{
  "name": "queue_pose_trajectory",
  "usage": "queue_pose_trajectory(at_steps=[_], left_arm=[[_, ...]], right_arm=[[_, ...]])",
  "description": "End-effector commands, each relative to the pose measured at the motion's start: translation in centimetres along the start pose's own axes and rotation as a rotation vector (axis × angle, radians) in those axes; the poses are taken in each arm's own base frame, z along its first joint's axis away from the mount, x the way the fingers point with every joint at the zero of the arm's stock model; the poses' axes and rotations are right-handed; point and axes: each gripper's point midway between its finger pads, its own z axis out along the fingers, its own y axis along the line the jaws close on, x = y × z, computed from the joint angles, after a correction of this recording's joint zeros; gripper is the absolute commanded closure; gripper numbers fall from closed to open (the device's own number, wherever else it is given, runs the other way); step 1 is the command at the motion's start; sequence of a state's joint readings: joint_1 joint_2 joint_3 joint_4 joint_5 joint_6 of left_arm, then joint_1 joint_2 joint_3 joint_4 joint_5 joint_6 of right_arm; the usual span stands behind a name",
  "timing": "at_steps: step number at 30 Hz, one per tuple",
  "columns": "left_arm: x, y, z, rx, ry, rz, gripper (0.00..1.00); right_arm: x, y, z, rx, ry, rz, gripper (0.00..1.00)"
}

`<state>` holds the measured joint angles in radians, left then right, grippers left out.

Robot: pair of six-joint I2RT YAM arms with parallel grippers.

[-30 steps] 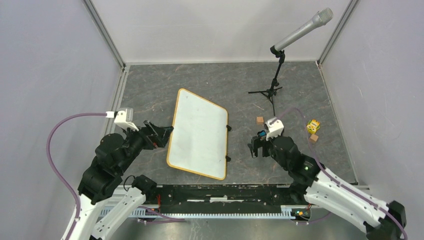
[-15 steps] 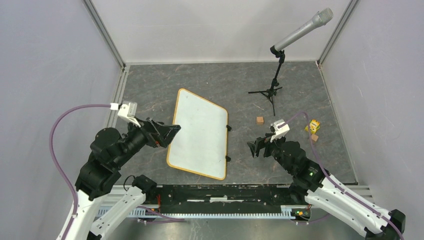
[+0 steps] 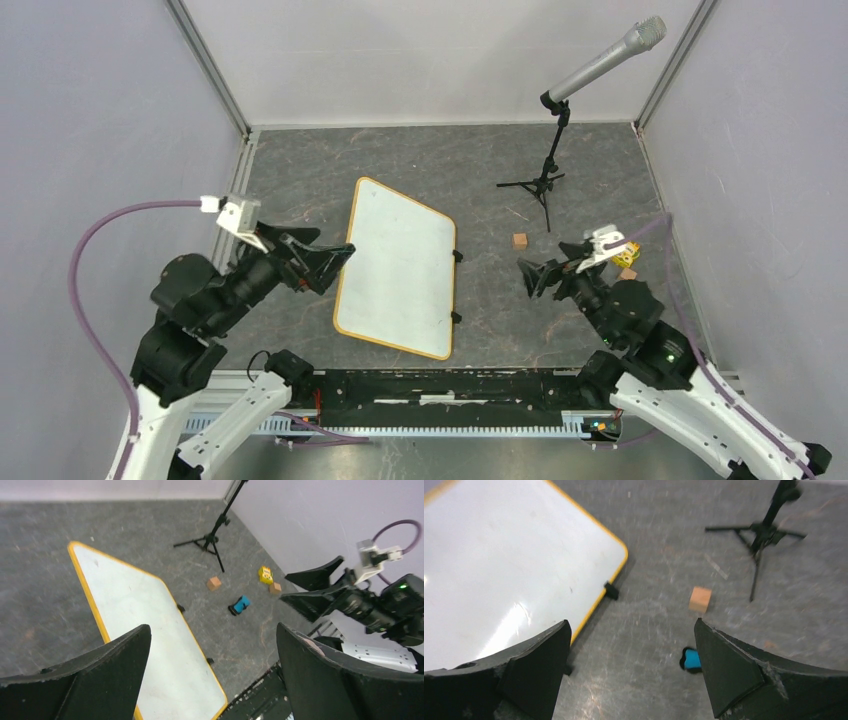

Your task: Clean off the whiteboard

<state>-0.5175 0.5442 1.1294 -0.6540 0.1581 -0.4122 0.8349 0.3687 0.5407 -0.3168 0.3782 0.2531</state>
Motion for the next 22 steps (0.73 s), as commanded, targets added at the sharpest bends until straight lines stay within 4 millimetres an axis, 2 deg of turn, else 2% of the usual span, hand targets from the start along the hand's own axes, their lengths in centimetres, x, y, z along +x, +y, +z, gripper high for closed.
queue_pose_trajectory(at_steps=[1,6,10,16,19,22], left_arm=[[-5.9,-1.4,-3.5,0.011,-0.228,0.151,0.00],[-10.2,-2.3,-7.6,0.011,-0.466,0.199,0.00],[-10.9,-2.7,-9.5,0.025,-0.546,0.223,0.00],[-11.3,-2.1,-10.5,-0.011,-0.579,0.216,0.00],[-11.2,-2.1,-10.6,-0.013,-0.581,0.213,0.00],[-10.9,-1.7,-10.3,-0.025,-0.572,0.195,0.00]], right_arm=[[-6.5,-1.9,-2.7,0.075,-0.126,-0.039,0.02],[-12.9,-3.2,-6.7,0.100,-0.294,-0.014,0.02],[-16.0,-3.9,-10.0,0.086,-0.413,0.015,0.02],[-17.3,-4.9,-13.3,0.063,-0.556,0.068,0.02],[-16.8,-5.4,-13.4,0.085,-0.583,0.076,0.02],[-15.5,-6.1,-12.6,0.135,-0.545,0.068,0.02]])
